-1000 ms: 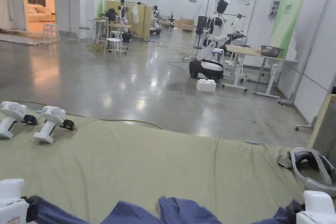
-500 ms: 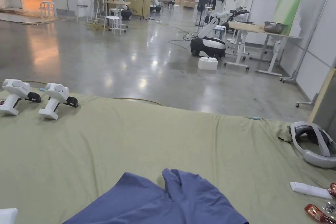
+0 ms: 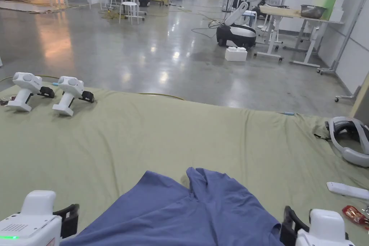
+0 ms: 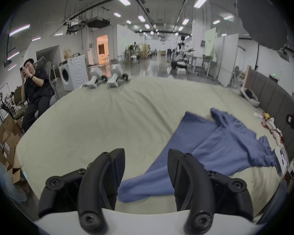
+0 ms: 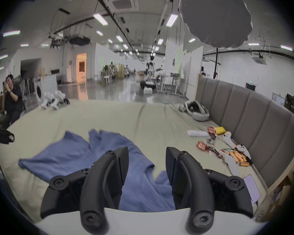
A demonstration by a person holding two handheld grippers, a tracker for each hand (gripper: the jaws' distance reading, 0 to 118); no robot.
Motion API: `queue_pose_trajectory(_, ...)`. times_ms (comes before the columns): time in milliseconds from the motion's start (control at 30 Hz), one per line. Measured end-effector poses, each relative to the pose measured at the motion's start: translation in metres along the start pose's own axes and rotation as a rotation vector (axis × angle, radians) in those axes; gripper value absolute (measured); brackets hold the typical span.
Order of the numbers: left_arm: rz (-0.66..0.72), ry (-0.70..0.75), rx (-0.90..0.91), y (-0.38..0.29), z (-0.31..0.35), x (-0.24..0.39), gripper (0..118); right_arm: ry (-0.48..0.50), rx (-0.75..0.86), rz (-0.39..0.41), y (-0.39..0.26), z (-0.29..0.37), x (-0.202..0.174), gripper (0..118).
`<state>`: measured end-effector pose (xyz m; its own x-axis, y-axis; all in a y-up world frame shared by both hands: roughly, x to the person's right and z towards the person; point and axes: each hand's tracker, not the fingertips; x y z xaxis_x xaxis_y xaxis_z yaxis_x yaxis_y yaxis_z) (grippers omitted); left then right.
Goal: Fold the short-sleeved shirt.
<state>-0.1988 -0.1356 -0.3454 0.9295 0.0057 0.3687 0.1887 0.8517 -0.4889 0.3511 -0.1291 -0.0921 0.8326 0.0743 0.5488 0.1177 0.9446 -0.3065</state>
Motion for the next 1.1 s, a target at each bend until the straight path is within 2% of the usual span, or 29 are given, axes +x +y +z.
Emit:
queue_pose_trajectory(200,-0.018,-0.017,0.184,0.016,0.021,0.055,57,-0.001,0.11,-0.048,0.021,0.008,-0.049,46)
queue_pose_trajectory(233,-0.026,-0.024,0.213,0.019,0.025,0.063,48,0.005,0.129,-0.055,0.023,0.01,-0.055,42)
queue_pose_trajectory(267,-0.039,-0.022,0.232,0.022,0.027,0.072,30,0.016,0.136,-0.062,0.025,0.011,-0.059,32)
queue_pose_trajectory(300,-0.054,-0.006,0.244,0.025,0.031,0.08,27,0.023,0.148,-0.07,0.026,0.013,-0.063,22)
queue_pose_trajectory(367,-0.062,0.008,0.266,0.028,0.036,0.097,24,0.022,0.16,-0.073,0.028,0.015,-0.071,16)
queue_pose_trajectory(433,-0.048,-0.045,0.299,0.028,0.032,0.102,17,0.04,0.176,-0.071,0.029,0.018,-0.075,11)
queue_pose_trajectory(500,-0.073,-0.022,0.326,0.03,0.039,0.113,6,0.024,0.183,-0.044,0.029,0.019,-0.082,8)
queue_pose_trajectory(567,-0.076,-0.027,0.337,0.031,0.042,0.116,3,0.051,0.179,-0.034,0.028,0.018,-0.081,8)
queue_pose_trajectory(633,-0.062,-0.043,0.35,0.033,0.041,0.117,2,0.032,0.177,-0.015,0.025,0.017,-0.085,8)
queue_pose_trajectory(767,-0.042,-0.039,0.358,0.032,0.044,0.111,2,0.039,0.182,-0.054,0.024,0.018,-0.079,8)
queue_pose_trajectory(900,0.037,-0.112,0.203,0.022,0.02,0.073,2,0.045,0.153,-0.04,0.02,0.011,-0.075,8)
queue_pose_trajectory(1100,0.102,-0.086,-0.112,-0.007,-0.011,-0.003,2,0.04,0.078,-0.05,0.004,-0.001,-0.065,8)
